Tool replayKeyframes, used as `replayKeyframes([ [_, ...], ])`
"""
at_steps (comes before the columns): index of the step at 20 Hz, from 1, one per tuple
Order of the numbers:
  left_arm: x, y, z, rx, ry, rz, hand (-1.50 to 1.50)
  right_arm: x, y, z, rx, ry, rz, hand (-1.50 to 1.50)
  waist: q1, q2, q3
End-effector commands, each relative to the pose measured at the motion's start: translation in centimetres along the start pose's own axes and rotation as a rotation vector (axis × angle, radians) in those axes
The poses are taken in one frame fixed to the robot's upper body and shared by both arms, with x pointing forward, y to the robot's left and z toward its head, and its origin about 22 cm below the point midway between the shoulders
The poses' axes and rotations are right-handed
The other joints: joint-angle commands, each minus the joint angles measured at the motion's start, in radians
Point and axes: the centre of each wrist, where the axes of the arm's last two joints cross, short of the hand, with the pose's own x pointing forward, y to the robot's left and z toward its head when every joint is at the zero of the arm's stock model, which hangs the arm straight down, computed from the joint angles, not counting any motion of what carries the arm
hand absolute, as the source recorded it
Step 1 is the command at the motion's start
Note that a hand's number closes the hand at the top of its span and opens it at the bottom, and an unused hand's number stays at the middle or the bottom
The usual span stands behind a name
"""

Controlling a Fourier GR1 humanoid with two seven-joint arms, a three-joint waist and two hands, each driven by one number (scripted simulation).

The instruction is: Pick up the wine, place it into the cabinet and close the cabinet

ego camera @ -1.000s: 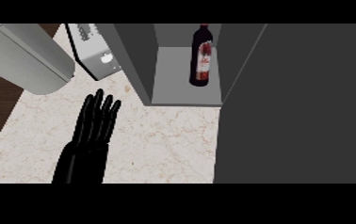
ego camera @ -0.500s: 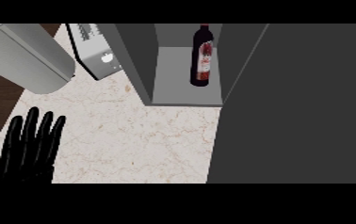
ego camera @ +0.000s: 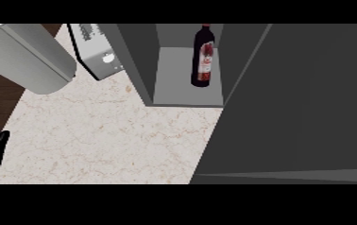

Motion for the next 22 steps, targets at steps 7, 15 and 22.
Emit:
replayKeyframes([
  [7, 3.5, 4.2, 0.5, -0.046, -0.018, -0.016, -1.5, 1.3, 4.4, -6.6, -0.032, -0.053, 0.188, 1.5, 0.012, 0.002, 0.0],
  [15, 5.3, 6.3, -0.3, -0.051, -0.014, 0.01, -1.5, 1.6, 1.9, -14.0, -0.137, -0.037, 0.194, 1.5, 0.012, 0.008, 0.001],
  [22, 5.2, 5.6, -0.5, -0.07, 0.018, 0.019, -1.5, 2.5, -1.9, -19.8, -0.213, -0.025, 0.211, 1.5, 0.011, 0.011, 0.002],
])
